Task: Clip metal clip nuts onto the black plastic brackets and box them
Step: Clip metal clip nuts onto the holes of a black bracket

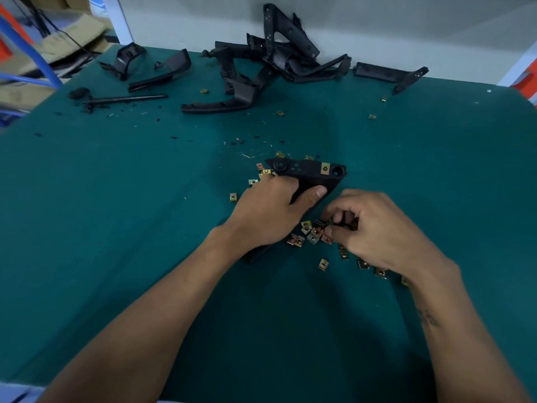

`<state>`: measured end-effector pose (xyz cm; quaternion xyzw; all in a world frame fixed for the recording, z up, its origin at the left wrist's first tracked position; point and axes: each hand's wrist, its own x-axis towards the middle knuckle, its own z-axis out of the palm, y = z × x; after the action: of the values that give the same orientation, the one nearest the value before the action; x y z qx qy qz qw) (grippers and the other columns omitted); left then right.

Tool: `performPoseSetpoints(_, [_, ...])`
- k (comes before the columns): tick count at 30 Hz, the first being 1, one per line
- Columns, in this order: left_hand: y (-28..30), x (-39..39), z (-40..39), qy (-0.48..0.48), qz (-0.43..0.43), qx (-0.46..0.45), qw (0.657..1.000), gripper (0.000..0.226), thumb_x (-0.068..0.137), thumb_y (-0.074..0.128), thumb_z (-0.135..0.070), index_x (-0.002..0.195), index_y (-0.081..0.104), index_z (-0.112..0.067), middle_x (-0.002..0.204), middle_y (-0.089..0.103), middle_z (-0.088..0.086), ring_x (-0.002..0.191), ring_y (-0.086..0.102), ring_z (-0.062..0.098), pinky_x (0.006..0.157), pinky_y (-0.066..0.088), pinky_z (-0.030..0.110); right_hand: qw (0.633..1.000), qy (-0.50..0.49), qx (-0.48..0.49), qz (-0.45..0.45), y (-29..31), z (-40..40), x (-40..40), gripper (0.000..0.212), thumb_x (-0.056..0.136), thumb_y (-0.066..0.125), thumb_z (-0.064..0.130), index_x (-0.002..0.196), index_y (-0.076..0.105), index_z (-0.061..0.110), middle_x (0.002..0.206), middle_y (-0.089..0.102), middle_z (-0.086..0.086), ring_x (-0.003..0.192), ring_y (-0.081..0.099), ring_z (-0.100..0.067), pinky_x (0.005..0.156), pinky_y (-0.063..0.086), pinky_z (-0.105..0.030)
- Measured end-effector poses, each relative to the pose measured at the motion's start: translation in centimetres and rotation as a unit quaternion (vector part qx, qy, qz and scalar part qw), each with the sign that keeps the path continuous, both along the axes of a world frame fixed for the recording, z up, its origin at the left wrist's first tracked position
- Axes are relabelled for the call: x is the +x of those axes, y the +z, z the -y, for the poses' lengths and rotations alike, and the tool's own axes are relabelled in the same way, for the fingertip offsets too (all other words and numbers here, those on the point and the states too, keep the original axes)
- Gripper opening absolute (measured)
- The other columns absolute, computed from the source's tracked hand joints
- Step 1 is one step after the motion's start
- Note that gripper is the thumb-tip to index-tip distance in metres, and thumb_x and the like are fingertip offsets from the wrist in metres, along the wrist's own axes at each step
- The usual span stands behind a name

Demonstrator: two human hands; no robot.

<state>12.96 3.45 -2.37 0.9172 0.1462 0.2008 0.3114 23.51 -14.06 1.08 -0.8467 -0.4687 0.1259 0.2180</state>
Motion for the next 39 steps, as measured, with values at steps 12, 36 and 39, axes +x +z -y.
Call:
performPoseSetpoints(12, [0.1, 0.0, 0.2, -0.001, -0.007, 0.011, 1.000, 0.061, 0.099, 0.050, -0.060, 0.055, 0.031, -0.022, 0.048, 0.034, -0.008, 0.043, 0.035, 0.009, 0.047, 0.018, 0.028, 1.000, -0.009, -0.024, 0.002, 0.1, -0.2, -0.4, 0.015, 0.091, 0.075, 0.014, 0.088, 0.065, 0.025, 0.085, 0.058, 0.012, 0.072, 0.056, -0.006, 0.059, 0.046, -0.024])
performPoseSetpoints(36, [0.3, 0.1, 1.9, -0.059, -0.038, 0.227, 0.971, 0.045, 0.101, 0.033, -0.065, 0.081, 0.044, -0.026, 0.086, 0.070, 0.011, 0.077, 0.066, 0.038, 0.060, 0.033, 0.036, 0.853, -0.121, 0.438, -0.255, 0.3, -2.9, -1.6, 0.018, 0.083, 0.081, 0.009, 0.082, 0.079, 0.026, 0.079, 0.077, 0.006, 0.072, 0.068, -0.006, 0.069, 0.052, -0.019])
performPoseSetpoints(39, [0.2, 0.3, 1.9, -0.058, -0.049, 0.258, 0.963, 0.055, 0.100, 0.031, -0.066, 0.091, 0.061, -0.021, 0.089, 0.070, 0.011, 0.079, 0.067, 0.037, 0.061, 0.035, 0.036, 0.821, -0.154, 0.447, -0.320, 0.1, -3.0, -1.7, 0.017, 0.078, 0.082, 0.007, 0.077, 0.081, 0.023, 0.078, 0.077, -0.001, 0.073, 0.070, -0.013, 0.071, 0.054, -0.022])
